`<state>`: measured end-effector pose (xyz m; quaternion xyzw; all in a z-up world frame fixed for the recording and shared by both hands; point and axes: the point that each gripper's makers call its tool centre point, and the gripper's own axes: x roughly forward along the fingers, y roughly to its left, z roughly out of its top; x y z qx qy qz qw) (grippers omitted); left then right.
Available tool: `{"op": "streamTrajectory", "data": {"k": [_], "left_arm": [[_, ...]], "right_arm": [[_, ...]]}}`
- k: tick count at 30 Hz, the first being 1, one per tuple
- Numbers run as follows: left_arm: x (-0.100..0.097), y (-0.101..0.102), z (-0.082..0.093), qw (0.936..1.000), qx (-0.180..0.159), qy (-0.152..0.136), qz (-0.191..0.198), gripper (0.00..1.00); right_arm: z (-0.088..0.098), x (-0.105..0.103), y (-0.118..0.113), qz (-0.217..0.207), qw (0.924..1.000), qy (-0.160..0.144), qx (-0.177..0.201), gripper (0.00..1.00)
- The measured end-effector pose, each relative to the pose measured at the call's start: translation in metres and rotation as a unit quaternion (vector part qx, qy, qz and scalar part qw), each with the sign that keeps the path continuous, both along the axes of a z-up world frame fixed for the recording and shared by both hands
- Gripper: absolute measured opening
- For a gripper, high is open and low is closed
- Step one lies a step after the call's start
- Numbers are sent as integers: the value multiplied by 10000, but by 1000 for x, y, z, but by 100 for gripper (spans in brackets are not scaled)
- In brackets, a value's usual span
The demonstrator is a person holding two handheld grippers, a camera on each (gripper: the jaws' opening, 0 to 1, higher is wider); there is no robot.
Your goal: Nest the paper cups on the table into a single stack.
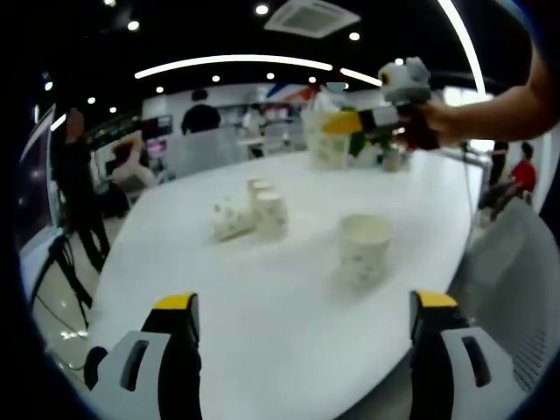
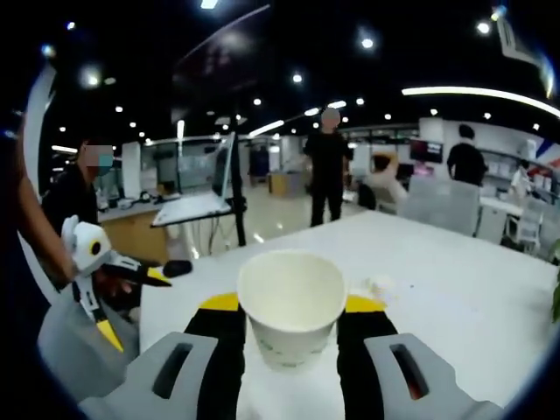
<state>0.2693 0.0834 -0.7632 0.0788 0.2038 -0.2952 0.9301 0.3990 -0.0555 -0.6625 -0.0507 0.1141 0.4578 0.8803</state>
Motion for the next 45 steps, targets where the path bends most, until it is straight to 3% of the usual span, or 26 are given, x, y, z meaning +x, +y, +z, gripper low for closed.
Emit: {"op": "streamTrajectory", "data": {"k": [31,45], "left_arm": [[-3,0,-3,9999,-3,114,36,96],[-3,1,-4,9999,-30,131,57,95]], "right_arm": [[-13,-80,11,277,9995,116,122,37],[-18,-88,11,223,9993,182,254,37]]}}
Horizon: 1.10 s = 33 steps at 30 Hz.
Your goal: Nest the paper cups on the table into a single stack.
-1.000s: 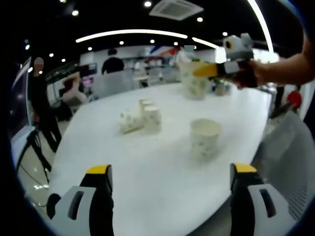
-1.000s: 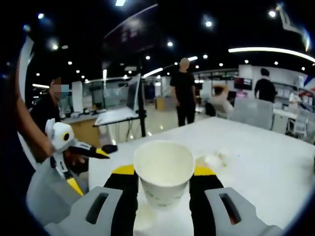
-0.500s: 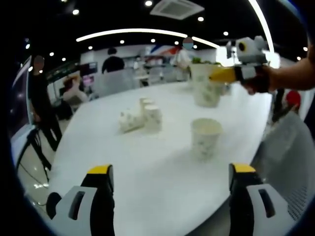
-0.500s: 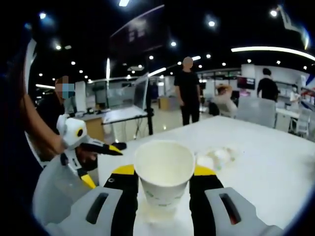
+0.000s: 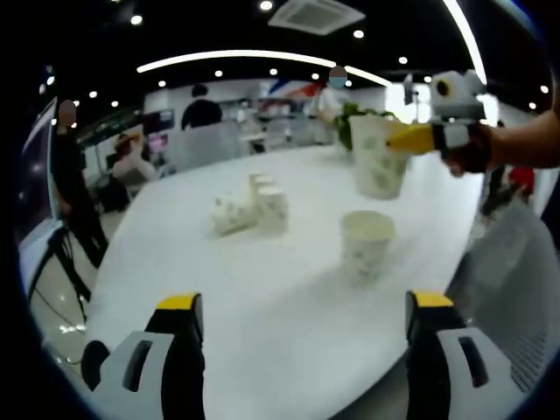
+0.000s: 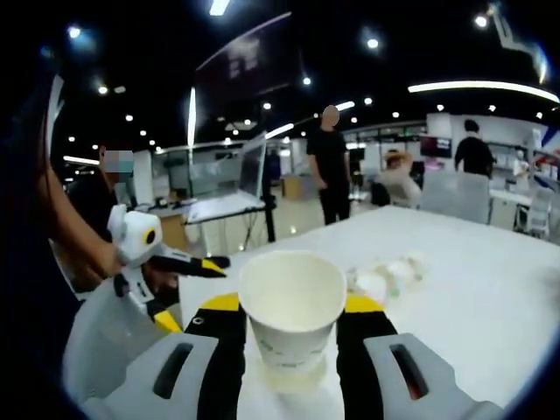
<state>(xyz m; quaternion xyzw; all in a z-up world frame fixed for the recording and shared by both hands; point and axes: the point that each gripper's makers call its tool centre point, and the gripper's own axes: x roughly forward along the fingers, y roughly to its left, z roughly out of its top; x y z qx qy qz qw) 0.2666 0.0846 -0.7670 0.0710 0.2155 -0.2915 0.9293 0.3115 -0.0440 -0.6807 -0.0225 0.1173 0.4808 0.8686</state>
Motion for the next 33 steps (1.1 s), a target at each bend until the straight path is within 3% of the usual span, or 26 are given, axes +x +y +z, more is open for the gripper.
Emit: {"op": "streamTrajectory", "data": {"k": [15,33], "left_arm": [[0,0,1,10000,-38,17,22,93],[1,1,0,10000,-45,43,39,93]], "right_arm": [[-31,4,7,-20,9999,-120,-28,37],[-83,3,9,-131,9987,184,-464,37]]}}
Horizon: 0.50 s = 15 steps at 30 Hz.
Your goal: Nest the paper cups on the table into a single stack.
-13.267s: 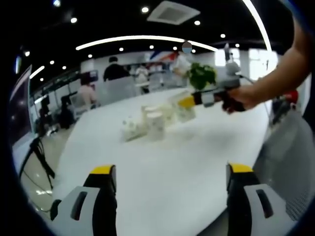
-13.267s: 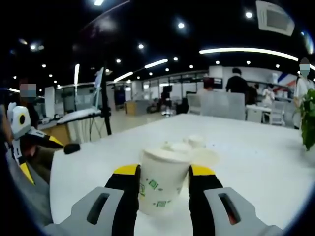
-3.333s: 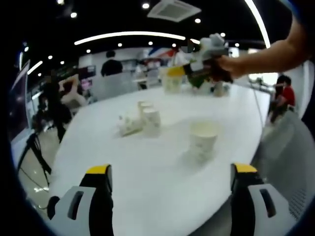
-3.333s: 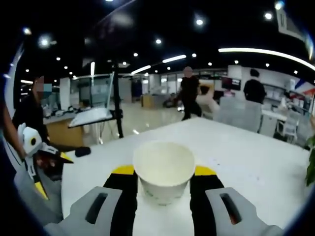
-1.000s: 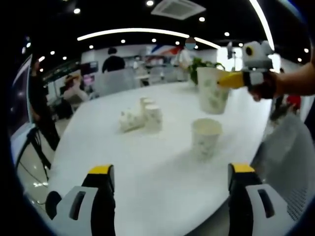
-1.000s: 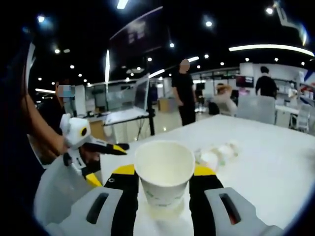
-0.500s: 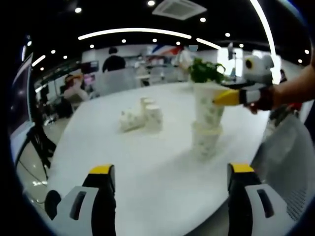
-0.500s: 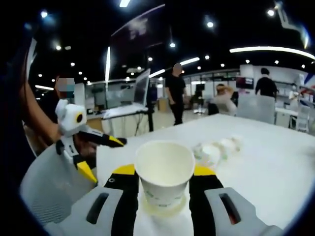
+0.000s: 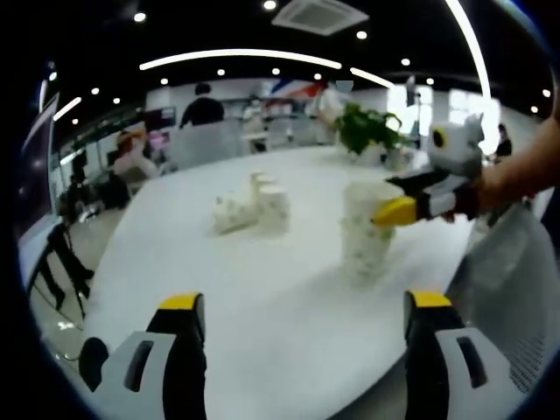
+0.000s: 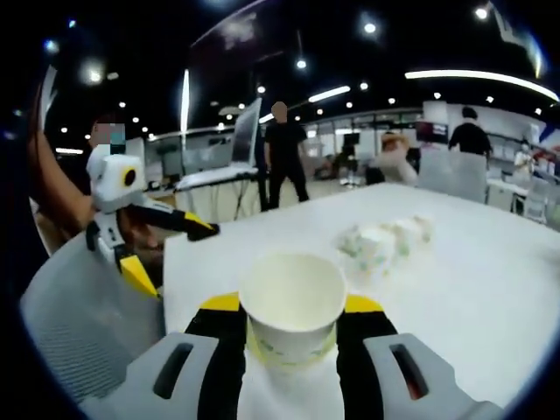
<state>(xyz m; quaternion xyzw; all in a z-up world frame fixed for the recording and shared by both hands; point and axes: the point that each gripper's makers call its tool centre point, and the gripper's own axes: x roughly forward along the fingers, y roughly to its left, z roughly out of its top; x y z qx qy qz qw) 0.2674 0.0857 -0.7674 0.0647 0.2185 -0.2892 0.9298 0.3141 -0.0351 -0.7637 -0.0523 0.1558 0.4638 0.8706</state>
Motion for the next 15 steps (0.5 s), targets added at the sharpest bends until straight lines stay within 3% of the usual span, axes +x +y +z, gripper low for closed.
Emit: {"op": "streamTrajectory", "data": {"k": [2,3,11,15], "left_arm": [[0,0,0,10000,-8,3,0,93],[0,0,0,10000,-4,8,-4,93],[0,0,0,10000,0,14,-4,93],[0,0,0,10000,-9,7,8,93]], "right_arm": [[-10,-2,-3,38,9995,10,-326,38],[-6,1,0,88,9993,-261,-260,38],[-11,1,-3,-60,9996,137,-226,42],[-9,0,-4,-86,9997,152,-171,43]]}}
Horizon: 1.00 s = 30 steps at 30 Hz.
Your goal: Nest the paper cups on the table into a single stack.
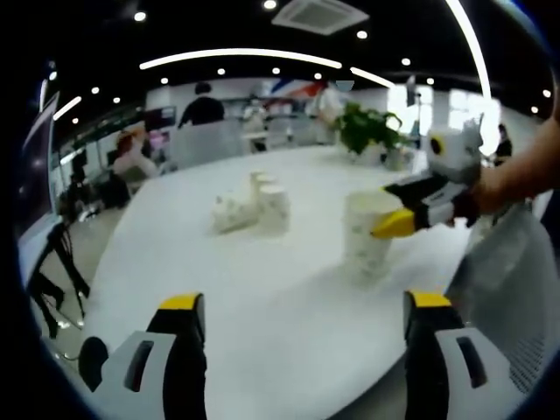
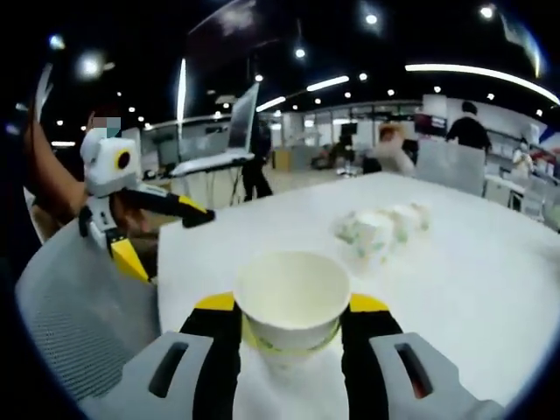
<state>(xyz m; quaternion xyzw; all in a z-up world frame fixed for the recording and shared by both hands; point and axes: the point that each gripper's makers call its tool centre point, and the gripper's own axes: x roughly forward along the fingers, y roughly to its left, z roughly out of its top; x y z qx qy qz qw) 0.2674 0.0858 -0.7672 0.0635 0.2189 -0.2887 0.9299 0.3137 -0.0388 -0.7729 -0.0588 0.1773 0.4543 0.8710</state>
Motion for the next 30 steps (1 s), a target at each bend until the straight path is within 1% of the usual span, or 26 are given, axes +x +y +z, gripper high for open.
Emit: {"op": "streamTrajectory", "data": {"k": [2,5,8,12,15,18,19,23,26,28,30], "left_arm": [[0,0,0,10000,-5,0,7,93],[0,0,0,10000,-7,-2,9,93],[0,0,0,10000,-12,-3,7,93],[0,1,1,10000,-35,-8,31,93],[1,2,1,9999,-74,-11,78,93],[1,2,2,9999,-97,-2,95,93],[1,2,2,9999,-101,5,92,93],[1,1,1,9999,-97,17,79,94],[1,1,1,9999,-96,23,80,94],[1,1,3,9999,-120,-19,70,94],[2,1,5,9998,-152,-58,79,94]], "right_arm": [[2,0,-1,-22,10000,2,49,45],[7,2,-2,-81,9999,-22,136,51],[11,3,-5,-106,9999,-31,108,52],[24,1,-12,-166,9995,-103,246,59],[27,-2,-23,-239,9994,-151,223,63],[23,-1,-40,-419,9989,-159,128,67],[22,-1,-45,-470,9987,-151,123,67],[23,4,-75,-898,9956,-238,127,67],[20,4,-94,-1136,9933,-175,120,70],[22,2,-101,-1205,9924,-207,165,74],[25,-3,-103,-1184,9925,-237,202,79]]}}
